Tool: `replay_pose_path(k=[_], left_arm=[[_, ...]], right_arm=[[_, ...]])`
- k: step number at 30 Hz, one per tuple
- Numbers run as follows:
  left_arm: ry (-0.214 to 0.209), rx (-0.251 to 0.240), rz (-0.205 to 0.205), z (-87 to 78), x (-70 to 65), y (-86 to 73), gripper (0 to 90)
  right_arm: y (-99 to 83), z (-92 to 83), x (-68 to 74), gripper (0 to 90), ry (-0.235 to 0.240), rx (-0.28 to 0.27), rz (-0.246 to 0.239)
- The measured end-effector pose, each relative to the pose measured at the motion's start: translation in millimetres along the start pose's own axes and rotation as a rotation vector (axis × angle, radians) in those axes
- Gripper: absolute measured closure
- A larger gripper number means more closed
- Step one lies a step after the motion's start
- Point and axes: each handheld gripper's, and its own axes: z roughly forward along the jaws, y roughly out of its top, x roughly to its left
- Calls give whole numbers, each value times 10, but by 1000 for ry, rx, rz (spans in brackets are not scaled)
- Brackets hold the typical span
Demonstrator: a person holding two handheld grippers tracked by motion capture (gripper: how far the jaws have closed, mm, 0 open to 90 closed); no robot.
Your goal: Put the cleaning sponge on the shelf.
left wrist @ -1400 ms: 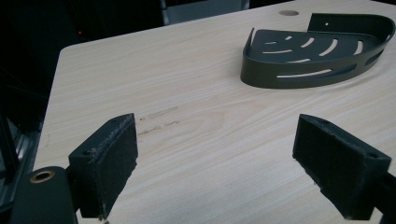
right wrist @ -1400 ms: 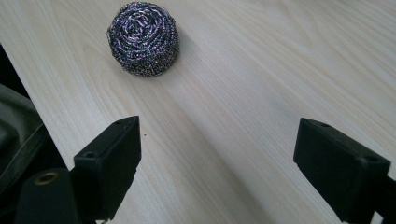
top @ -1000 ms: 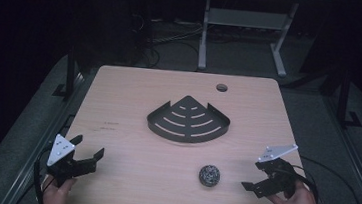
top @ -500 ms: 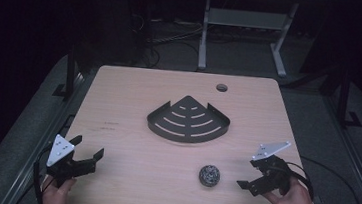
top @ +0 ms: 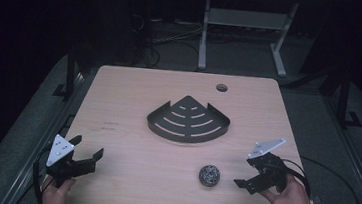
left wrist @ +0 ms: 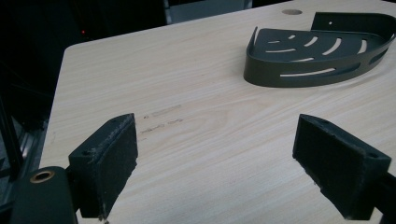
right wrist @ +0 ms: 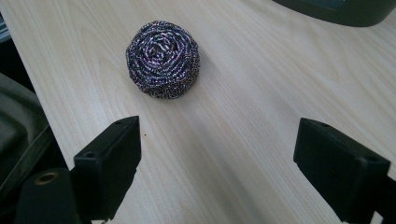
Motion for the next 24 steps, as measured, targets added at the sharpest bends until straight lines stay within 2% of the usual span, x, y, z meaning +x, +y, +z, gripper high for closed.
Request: replay_pose_path(k=[7,24], left_arm=[[4,-1,-5,-6,10,-4,133],[4,-3,-2,-19,16,-1,132]], right_arm=[[26,7,8,146,4,8,-10],[192,154,74,145,35,47,-55]])
